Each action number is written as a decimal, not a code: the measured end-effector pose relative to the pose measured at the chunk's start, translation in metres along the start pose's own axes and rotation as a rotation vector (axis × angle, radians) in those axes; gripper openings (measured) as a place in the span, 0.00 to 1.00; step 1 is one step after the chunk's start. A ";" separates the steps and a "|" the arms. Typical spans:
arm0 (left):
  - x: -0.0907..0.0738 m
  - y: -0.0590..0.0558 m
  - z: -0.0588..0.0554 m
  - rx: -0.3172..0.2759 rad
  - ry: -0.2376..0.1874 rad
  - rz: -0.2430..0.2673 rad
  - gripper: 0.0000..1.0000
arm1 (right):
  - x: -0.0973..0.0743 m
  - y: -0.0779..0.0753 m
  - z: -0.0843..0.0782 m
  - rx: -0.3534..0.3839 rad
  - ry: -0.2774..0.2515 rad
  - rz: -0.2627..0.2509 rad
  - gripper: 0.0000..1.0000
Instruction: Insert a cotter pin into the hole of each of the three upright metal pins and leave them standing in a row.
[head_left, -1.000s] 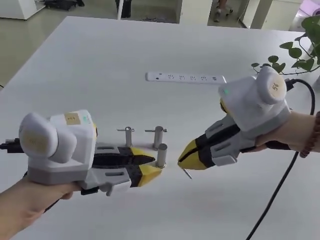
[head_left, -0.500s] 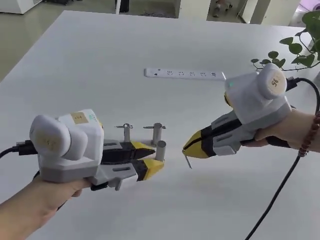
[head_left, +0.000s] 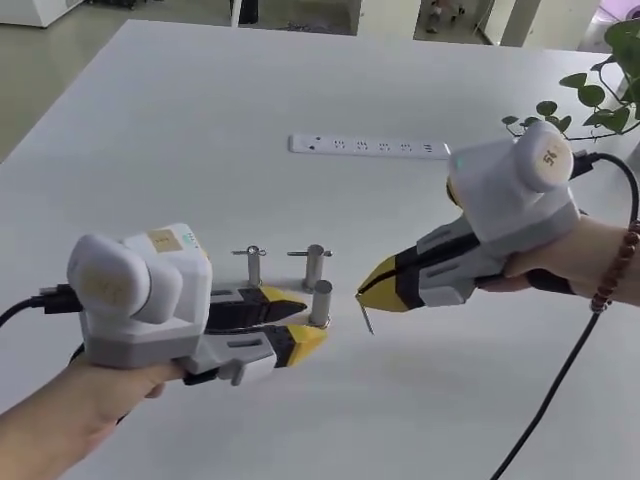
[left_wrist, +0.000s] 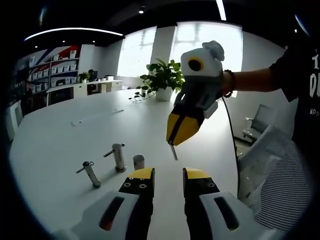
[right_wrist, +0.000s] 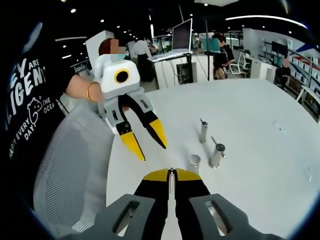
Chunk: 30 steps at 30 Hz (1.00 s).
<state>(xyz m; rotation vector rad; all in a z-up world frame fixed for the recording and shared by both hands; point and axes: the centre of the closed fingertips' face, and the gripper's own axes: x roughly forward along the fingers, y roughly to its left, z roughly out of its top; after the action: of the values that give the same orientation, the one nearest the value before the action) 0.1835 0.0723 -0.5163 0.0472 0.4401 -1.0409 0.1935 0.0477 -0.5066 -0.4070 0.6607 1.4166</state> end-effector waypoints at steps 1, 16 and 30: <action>0.000 0.000 0.000 -0.002 -0.002 -0.001 0.21 | 0.000 0.001 0.002 0.000 -0.006 0.005 0.00; 0.011 -0.008 0.006 -0.088 -0.050 -0.032 0.19 | 0.004 0.017 0.033 0.007 -0.121 0.061 0.00; 0.012 -0.009 0.009 -0.123 -0.082 -0.040 0.03 | 0.003 0.022 0.044 0.040 -0.179 0.088 0.00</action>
<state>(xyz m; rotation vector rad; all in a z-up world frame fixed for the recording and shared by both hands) 0.1844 0.0555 -0.5108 -0.1135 0.4311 -1.0496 0.1792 0.0800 -0.4726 -0.2190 0.5654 1.5012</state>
